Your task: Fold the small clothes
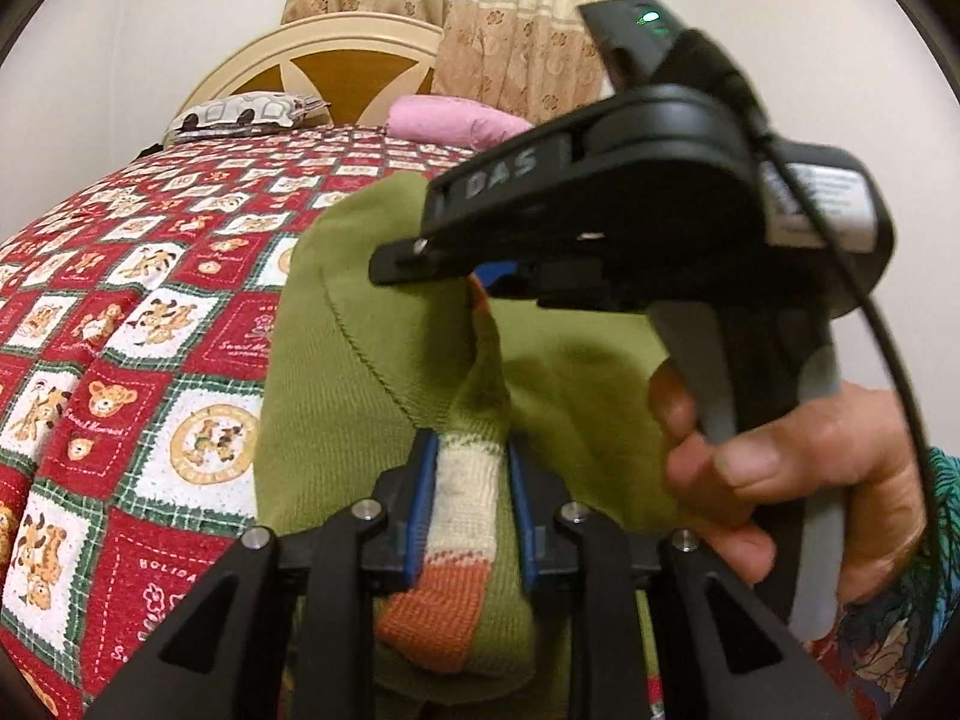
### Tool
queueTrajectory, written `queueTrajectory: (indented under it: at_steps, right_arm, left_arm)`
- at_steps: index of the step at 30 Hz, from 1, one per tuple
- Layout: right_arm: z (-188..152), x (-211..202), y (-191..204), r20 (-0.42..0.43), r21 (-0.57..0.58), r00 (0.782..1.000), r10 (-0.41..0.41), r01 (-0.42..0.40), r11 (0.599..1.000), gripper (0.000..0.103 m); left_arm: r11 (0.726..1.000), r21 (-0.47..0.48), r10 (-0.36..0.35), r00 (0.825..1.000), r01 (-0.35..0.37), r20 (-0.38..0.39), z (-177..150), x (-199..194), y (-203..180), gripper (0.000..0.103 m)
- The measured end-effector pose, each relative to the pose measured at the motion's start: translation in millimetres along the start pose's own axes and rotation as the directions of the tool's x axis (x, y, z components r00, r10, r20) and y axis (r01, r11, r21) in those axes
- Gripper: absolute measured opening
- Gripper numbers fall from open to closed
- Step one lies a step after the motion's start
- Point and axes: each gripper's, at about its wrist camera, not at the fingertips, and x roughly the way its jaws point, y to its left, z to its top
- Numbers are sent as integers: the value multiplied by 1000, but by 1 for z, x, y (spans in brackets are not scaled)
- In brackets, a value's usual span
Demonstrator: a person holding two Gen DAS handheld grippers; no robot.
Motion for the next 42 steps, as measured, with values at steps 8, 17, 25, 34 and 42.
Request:
queueTrajectory:
  at_steps: [8, 17, 25, 34, 42]
  right_arm:
    - [4, -48, 4, 54, -40, 998, -40, 42, 998, 13]
    - [7, -96, -17, 67, -92, 989, -133, 139, 986, 13]
    - [2, -126, -61, 34, -103, 976, -214, 217, 971, 12]
    - [-10, -136, -109, -7, -72, 968, -252, 251, 965, 12]
    - [-18, -145, -151, -25, -8, 957, -290, 290, 957, 12]
  left_arm:
    - [998, 44, -41, 998, 39, 54, 11, -22, -22, 22]
    - [990, 106, -102, 994, 97, 48, 25, -21, -65, 22]
    - [976, 163, -149, 989, 146, 11, 28, -2, -112, 15]
    - [955, 215, -197, 978, 207, -67, 14, 23, -159, 9]
    - [940, 232, -231, 968, 249, -101, 9, 28, -179, 9]
